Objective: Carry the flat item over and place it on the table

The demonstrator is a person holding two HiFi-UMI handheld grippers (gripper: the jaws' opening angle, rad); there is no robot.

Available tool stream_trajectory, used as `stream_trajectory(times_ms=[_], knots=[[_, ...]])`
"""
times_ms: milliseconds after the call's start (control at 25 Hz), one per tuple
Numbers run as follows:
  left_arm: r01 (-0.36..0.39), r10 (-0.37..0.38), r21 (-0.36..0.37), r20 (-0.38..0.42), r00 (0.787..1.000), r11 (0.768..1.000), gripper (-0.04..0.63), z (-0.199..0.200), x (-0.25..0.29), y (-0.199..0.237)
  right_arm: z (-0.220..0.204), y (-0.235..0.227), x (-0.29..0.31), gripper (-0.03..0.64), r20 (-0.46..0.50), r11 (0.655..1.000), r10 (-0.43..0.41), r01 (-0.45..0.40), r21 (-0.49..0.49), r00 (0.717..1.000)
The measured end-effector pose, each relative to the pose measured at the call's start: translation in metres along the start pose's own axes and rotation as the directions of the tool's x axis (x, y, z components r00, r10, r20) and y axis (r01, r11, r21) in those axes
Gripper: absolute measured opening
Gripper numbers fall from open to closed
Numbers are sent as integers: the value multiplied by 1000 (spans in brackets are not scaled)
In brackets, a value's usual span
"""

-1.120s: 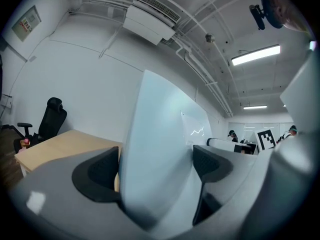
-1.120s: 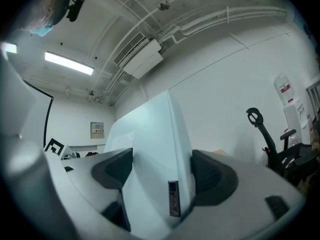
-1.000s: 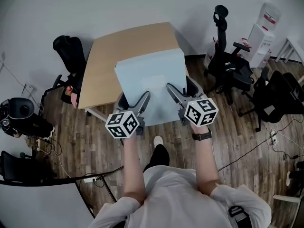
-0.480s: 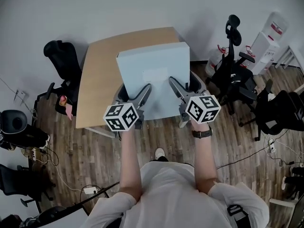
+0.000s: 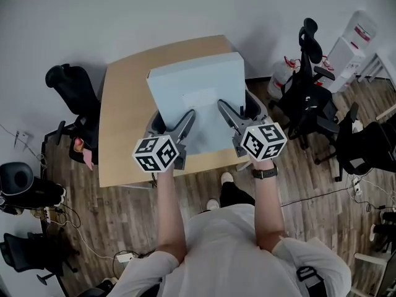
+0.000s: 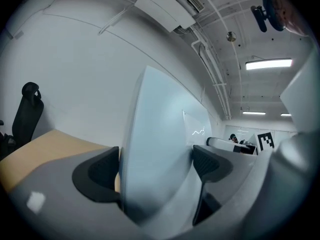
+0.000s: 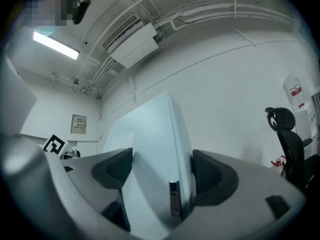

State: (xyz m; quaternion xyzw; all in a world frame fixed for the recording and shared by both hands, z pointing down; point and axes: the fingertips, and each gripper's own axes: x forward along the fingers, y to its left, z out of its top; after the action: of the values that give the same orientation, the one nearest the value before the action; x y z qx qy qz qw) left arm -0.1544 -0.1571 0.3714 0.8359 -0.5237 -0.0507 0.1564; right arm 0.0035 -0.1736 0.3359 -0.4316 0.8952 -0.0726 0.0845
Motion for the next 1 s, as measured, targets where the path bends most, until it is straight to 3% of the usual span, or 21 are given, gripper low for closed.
stream_trajectory(times_ms=[600, 1000], knots=[[-64, 60, -61, -60, 996, 996, 460, -4, 137, 79, -29, -105, 132, 336, -80, 998, 44, -40, 55, 996], [-118, 98, -113, -171, 980, 987, 460, -36, 194, 133, -82, -152, 192, 336, -178, 986, 57, -27, 165, 982]])
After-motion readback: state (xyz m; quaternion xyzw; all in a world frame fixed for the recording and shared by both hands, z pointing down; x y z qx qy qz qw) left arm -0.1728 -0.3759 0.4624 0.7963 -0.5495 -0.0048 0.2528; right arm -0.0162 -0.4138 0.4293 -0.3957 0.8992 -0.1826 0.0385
